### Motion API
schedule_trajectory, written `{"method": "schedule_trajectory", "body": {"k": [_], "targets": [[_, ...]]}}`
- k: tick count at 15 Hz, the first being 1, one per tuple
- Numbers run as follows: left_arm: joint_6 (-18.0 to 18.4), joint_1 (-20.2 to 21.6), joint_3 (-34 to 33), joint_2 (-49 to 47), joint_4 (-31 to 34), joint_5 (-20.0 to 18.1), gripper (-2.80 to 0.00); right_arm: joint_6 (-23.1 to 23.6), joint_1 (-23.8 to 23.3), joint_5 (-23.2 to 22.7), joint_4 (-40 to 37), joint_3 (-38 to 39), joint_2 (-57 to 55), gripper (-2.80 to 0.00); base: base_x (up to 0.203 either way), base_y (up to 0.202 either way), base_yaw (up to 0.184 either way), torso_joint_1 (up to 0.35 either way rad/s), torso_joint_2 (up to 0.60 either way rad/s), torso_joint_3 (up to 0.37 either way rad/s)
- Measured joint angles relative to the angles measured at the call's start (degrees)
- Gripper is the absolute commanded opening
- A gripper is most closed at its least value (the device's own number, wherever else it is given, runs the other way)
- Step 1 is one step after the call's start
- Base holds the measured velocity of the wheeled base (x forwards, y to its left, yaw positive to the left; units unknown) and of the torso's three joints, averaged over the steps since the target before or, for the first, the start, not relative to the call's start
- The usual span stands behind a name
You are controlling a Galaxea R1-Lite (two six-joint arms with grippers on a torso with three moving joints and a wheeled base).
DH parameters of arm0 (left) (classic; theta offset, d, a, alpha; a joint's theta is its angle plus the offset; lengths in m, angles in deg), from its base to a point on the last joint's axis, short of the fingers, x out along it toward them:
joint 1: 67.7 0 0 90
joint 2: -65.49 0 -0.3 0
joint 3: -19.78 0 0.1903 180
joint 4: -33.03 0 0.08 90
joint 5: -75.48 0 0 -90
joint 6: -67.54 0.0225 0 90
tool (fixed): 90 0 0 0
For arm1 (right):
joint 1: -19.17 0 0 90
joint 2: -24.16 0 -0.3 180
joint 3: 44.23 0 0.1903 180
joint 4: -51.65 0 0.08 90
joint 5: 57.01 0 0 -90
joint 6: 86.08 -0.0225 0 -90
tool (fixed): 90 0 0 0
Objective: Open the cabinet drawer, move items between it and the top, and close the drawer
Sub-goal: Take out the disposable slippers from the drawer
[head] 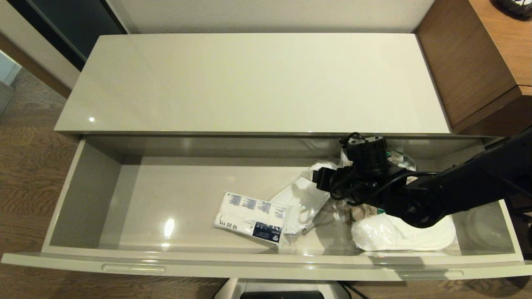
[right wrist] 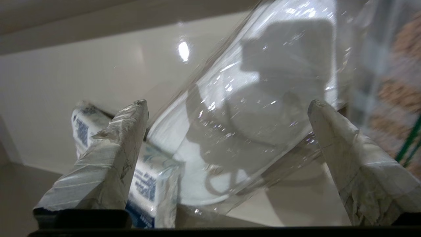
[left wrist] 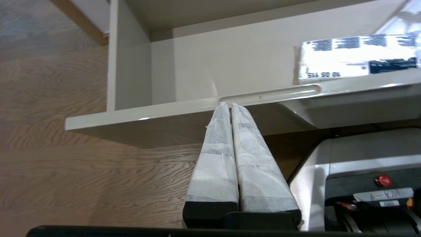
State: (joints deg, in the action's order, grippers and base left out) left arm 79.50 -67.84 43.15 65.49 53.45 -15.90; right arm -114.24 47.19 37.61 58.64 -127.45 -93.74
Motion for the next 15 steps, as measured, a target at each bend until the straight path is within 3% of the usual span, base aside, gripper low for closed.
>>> {"method": "schedule_trajectory", "body": {"k": [5, 15], "targets": [[0.0, -0.1, 0.0, 0.0, 0.0, 0.0, -2.80, -0.2, -2.2, 0.0, 0.0, -0.6, -1.5, 0.00, 0.000, 0.000, 0.000, 0.000, 0.00, 0.000], [0.0, -0.1, 0.0, 0.0, 0.0, 0.0, -2.80, 0.3, -1.7, 2.8, 0.2, -0.4, -4.5, 0.00, 0.000, 0.000, 0.000, 0.000, 0.00, 0.000]]}}
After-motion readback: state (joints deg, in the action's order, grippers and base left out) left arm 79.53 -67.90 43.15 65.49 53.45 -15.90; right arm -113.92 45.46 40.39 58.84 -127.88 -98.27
